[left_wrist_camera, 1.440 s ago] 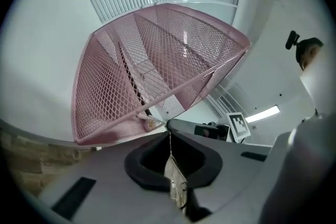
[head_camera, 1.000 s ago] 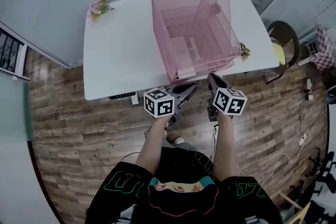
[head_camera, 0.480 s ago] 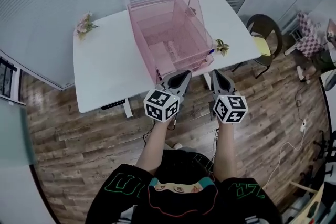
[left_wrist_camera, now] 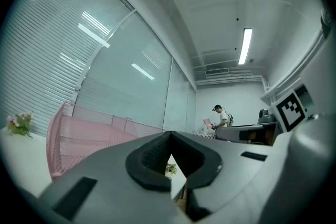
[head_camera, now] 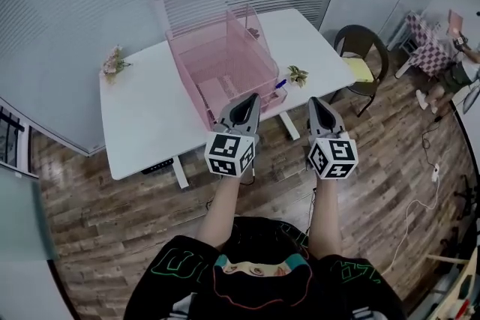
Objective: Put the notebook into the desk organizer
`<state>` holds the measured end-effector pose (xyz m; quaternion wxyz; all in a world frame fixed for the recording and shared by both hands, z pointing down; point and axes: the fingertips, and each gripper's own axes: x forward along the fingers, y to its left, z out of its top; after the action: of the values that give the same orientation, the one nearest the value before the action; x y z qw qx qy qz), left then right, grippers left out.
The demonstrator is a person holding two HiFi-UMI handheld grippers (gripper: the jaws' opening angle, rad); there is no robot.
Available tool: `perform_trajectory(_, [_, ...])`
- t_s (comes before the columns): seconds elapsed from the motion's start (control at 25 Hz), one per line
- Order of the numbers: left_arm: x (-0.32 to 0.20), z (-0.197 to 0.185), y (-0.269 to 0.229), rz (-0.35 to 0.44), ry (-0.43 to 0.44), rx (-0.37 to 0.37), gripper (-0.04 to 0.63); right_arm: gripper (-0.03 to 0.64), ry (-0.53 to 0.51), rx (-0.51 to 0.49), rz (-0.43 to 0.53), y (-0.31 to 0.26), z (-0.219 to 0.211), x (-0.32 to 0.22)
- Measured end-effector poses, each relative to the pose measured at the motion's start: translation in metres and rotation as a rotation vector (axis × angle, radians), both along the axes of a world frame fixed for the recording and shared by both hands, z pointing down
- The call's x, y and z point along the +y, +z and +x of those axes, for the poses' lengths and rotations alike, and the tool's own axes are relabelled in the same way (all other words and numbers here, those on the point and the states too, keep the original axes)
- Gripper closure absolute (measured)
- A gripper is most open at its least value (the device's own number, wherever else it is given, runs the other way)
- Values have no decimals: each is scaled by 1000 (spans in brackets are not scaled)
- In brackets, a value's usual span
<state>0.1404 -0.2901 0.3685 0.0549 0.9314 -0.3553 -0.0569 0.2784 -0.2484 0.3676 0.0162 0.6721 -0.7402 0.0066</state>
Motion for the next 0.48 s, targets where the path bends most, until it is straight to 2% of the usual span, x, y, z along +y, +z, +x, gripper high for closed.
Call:
perform_trajectory(0.16, [1,1,-8,30,-22,-11,601,614,-13,13,17,-7,1,2])
perform_trajectory(0.48, [2,0,-8,30,-41,-2,601,614,-24,24,29,-8,2,3])
